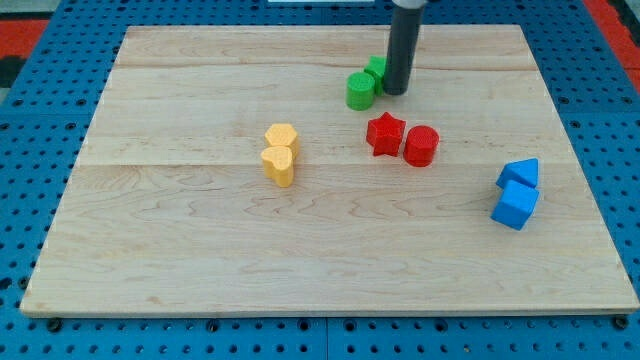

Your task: Move the green circle diagonal to the green star

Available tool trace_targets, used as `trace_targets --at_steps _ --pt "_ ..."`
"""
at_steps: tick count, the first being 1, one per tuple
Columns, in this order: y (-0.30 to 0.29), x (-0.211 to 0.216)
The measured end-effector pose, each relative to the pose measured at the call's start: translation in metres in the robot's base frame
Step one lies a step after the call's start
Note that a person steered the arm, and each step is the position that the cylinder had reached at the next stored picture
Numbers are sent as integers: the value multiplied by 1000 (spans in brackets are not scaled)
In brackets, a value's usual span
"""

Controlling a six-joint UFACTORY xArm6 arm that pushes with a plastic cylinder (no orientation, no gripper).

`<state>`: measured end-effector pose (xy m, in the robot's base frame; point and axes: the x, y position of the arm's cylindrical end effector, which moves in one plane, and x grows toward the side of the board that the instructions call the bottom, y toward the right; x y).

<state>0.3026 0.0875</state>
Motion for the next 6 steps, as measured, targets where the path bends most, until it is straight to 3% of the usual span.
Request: trace_targets --at_steps 1,3,5,6 --pt "-11 -20" --pt "3 22" --pt "-51 24" --pt "-8 23"
